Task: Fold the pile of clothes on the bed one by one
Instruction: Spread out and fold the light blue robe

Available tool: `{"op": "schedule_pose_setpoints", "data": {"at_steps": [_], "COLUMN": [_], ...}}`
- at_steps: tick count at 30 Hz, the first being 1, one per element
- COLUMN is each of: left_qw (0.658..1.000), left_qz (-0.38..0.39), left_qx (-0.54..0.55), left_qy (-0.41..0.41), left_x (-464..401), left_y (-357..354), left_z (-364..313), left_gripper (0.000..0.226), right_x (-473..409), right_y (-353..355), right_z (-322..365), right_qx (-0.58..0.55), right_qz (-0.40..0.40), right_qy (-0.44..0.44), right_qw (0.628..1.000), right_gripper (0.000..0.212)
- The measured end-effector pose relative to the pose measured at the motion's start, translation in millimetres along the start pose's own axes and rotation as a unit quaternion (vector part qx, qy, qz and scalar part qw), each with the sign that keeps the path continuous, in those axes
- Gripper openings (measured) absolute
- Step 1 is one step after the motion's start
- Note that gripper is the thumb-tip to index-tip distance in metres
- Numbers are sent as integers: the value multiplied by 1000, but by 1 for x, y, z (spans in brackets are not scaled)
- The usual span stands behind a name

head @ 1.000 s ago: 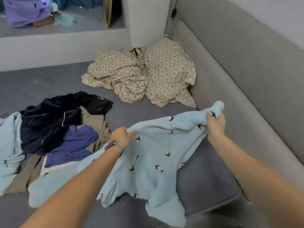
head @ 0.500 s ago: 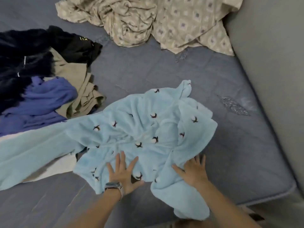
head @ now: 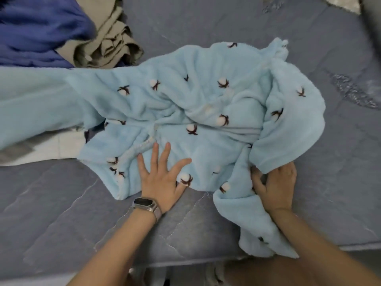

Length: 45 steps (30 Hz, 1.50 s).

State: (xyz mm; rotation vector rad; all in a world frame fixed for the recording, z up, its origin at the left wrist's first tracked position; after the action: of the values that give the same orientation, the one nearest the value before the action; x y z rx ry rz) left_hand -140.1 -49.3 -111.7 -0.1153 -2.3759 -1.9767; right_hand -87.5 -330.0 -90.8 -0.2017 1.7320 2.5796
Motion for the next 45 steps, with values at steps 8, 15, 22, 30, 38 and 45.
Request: {"op": "schedule_pose_setpoints", "data": {"at_steps": [8,15,22,30,38,45], "left_qw": [978,905,917,938,946,935], "left_qz": [72,-24,-183,-274,-237,-245], "left_qx": [163,407,343,200,45,-9], "left_qy": [104,123,92,-70,-215,-256], "left_x": [27,91,110,158,209,248], "left_y": [35,143,299,477,544,580], "left_z": [-15,-18,-11,-88,-205,-233], "left_gripper": [31,17,11,16,17,24], "right_x": [35,75,35,36,125,194], "right_y": [24,101,271,403,388,487], "right_z": [9,41,83,131,203,256], "right_qx": [-227,-487,-684,-582,-348,-412], "right_qz": [125,239,99,65,88,-92], "right_qy": [-230,-326,-183,-52,-6,226], "right_qw": [938,774,700,809,933,878], "right_gripper": [91,38,36,18,103,85]}}
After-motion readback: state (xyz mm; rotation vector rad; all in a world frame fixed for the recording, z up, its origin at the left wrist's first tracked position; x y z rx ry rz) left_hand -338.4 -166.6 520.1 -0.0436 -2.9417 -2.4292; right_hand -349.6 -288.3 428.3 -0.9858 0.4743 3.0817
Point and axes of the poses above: each hand's wrist, its own x-axis away from the middle knuckle, its own y-axis out of the back of the hand, z = x × y, the point moved 8 cm from there along -x, towards the middle knuckle, and after that the axes turned 2 degrees about z, right-handed, at the moved point
